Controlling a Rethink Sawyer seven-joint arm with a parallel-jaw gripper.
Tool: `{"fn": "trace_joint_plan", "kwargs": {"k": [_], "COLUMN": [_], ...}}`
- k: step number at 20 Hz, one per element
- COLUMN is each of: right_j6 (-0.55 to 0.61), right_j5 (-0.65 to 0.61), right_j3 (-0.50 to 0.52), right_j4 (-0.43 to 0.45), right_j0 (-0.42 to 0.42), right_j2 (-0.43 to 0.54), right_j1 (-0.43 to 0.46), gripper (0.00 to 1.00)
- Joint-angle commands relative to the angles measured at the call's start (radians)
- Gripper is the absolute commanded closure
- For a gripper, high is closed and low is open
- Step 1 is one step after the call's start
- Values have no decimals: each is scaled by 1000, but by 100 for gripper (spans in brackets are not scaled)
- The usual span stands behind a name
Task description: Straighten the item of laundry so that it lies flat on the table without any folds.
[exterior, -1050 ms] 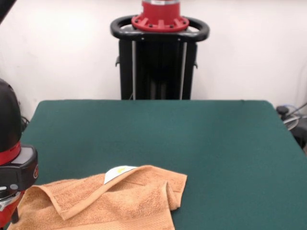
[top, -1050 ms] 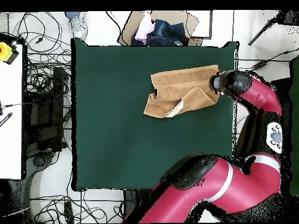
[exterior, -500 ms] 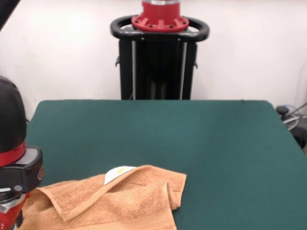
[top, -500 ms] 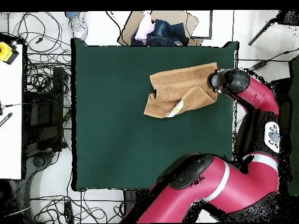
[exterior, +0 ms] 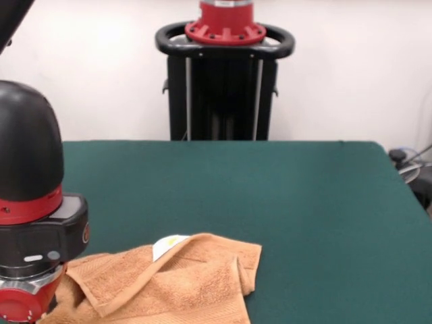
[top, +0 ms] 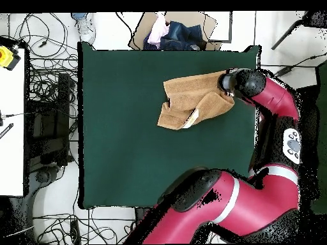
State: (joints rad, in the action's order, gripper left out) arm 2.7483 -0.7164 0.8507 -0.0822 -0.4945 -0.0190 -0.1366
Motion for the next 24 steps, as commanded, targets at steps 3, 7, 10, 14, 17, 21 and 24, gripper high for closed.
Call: {"fn": "trace_joint_plan", "kwargs": {"k": [3,7,10,14,17,21,24], "right_j6": [259,236,216,195,185,93,75], "right_j5": [58,77,93,110,113,203,198], "right_j3": [147,149,155,162,167,304,306], "right_j4": [-74,-80,-84,-85,-85,-59,-57], "right_j0": [45,35,26,17,10,-105,-126], "right_j2": [-17,-12,-5,5,10,43,43], "right_j1": [6,18,21,24,25,-17,-20], "gripper": [0,0,0,0,0,0,0]}}
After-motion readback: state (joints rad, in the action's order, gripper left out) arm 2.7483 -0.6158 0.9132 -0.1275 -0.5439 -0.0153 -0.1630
